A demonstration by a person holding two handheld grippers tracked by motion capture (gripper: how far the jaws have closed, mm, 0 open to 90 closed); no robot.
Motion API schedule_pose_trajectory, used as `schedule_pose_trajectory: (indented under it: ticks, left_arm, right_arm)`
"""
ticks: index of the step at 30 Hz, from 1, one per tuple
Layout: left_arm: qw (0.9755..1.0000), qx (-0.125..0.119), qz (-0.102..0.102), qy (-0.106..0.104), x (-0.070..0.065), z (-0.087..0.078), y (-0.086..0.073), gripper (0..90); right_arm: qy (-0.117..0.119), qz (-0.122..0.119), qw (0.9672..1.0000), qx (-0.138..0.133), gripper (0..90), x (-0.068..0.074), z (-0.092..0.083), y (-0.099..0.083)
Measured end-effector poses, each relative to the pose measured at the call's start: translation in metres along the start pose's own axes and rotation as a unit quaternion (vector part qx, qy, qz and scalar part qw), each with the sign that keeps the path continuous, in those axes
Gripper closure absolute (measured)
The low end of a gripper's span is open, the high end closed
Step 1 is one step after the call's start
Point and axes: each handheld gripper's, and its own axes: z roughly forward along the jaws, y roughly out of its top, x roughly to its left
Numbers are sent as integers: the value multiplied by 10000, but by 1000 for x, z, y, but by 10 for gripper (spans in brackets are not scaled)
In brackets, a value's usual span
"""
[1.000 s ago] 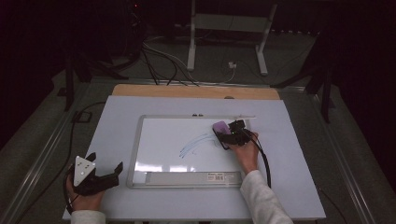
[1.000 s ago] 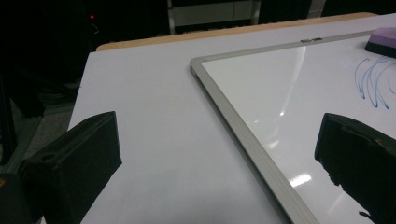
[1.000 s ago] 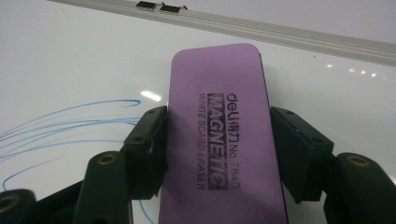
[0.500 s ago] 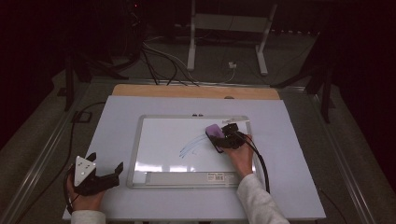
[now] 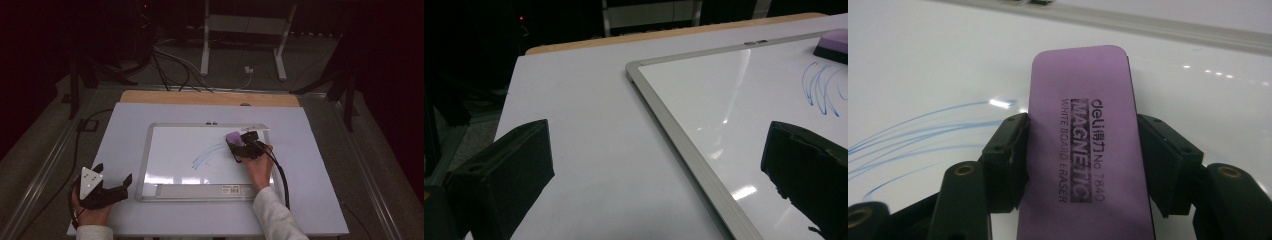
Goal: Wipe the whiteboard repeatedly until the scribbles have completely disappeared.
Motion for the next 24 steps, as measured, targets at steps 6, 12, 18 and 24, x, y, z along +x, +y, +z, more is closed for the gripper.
schedule_pose_trajectory:
  ticks: [6, 12, 18, 24]
  left_arm:
    - [10000, 0, -1, 1, 0, 0, 0, 11]
    - [10000, -15, -20, 1, 1, -1, 0, 11]
    - [10000, -25, -17, 8, 1, -1, 0, 11]
    - [10000, -11, -13, 0, 0, -1, 0, 11]
  right_arm:
    - [331, -217, 9992, 96, 410, 11, -2, -3]
    - [233, -150, 9996, 89, 409, 4, -1, -1]
    - [-97, -21, 9999, 46, 410, -7, 0, 3]
    - [-87, 21, 9999, 57, 410, -8, 0, 3]
